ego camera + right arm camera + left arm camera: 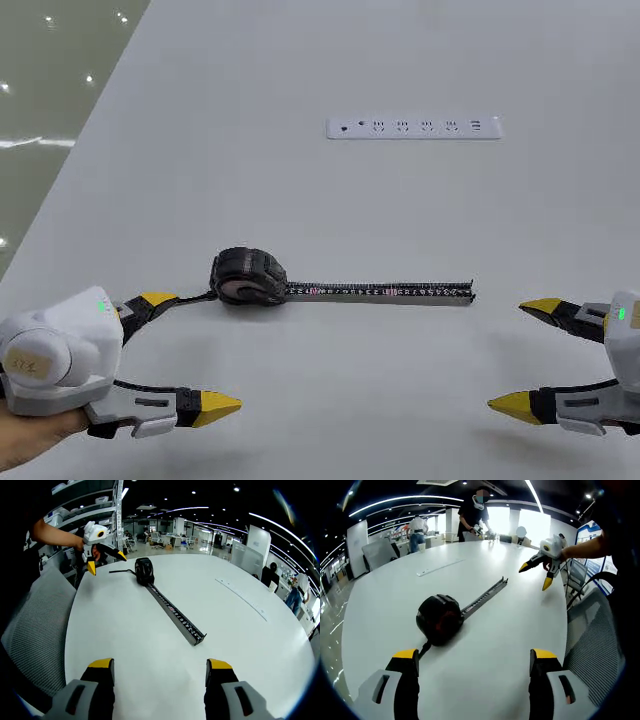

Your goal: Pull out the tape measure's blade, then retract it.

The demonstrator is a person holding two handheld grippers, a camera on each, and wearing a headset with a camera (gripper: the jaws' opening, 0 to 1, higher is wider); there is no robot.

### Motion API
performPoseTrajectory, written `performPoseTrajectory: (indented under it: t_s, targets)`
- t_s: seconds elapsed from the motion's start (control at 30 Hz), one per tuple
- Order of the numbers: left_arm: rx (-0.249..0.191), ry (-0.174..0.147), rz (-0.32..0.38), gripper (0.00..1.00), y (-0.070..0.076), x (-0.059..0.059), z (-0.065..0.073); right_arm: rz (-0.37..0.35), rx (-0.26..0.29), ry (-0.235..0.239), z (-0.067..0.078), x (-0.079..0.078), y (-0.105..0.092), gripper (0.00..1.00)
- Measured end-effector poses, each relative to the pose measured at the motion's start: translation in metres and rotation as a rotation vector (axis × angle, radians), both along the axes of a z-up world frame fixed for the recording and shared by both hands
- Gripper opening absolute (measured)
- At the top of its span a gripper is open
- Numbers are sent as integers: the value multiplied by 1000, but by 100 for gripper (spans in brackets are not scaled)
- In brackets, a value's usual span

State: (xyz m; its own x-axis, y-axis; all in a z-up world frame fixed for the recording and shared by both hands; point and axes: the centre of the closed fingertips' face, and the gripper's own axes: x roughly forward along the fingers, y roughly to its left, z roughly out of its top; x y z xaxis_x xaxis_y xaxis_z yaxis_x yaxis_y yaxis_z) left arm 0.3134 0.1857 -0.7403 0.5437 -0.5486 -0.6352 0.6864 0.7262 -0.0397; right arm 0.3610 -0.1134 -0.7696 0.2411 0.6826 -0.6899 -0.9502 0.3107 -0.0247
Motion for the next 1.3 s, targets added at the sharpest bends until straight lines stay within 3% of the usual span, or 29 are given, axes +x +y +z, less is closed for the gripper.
performPoseTrajectory:
  t_s: [0.7, 1.3]
  targets:
    - [-38, -54, 110, 99, -14, -9, 7, -130, 65, -19, 5, -13, 8, 86]
    - [-61, -106, 229, 99, -23, -11, 14, -260, 150, -4, 13, -22, 21, 94]
